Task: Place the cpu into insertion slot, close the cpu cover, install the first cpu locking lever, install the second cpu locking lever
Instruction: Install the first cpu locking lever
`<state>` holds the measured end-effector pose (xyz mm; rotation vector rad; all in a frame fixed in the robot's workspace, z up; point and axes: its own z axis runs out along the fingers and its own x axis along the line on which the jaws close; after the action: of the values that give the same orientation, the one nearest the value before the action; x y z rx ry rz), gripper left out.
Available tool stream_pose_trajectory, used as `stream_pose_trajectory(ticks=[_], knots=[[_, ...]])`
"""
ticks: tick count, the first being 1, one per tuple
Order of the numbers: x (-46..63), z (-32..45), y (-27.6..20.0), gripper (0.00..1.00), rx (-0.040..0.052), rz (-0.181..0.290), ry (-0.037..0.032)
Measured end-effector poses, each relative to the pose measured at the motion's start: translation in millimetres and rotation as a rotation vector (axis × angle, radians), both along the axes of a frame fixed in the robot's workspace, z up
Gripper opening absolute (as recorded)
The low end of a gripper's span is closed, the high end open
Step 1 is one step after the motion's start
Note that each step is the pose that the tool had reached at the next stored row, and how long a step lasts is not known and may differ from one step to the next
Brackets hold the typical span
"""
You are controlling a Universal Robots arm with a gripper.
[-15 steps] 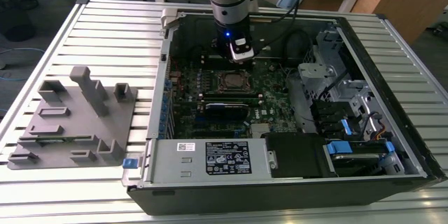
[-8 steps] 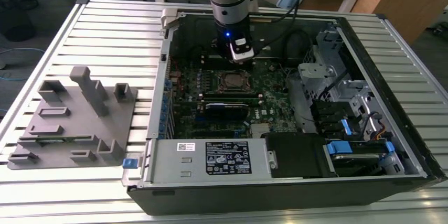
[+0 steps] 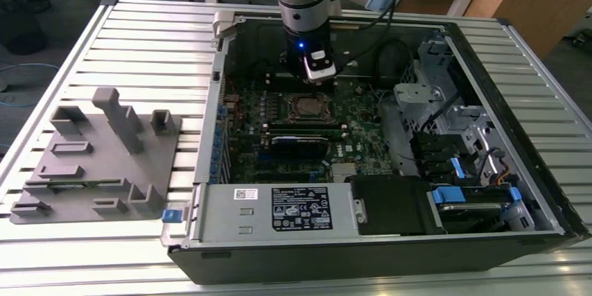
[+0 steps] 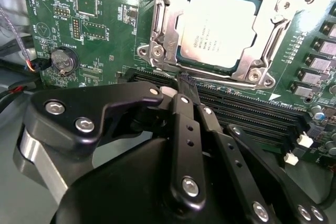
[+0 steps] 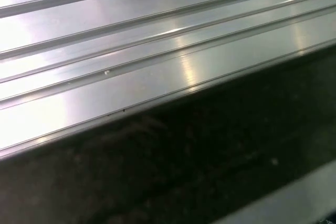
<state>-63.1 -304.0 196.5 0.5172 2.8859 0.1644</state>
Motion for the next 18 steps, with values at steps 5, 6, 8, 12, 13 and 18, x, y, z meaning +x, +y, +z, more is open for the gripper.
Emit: stream_pose_trajectory(ticks=[5,6,8,12,13,18], knots=[[0.0,2.1,0.0,0.11,0.0,0.0,-0.0001],[0.0,2.1,0.0,0.11,0.0001,0.0,-0.0001],[0.0,2.2,0.0,0.11,-0.0002,0.0,-0.0019],[-0.1,2.2,0.0,0.11,-0.0003,0.0,-0.0131],[-0.1,2.2,0.0,0.11,-0.0003,0.0,-0.0169],[-1.3,2.1,0.0,0.11,-0.0001,0.0,-0.03]])
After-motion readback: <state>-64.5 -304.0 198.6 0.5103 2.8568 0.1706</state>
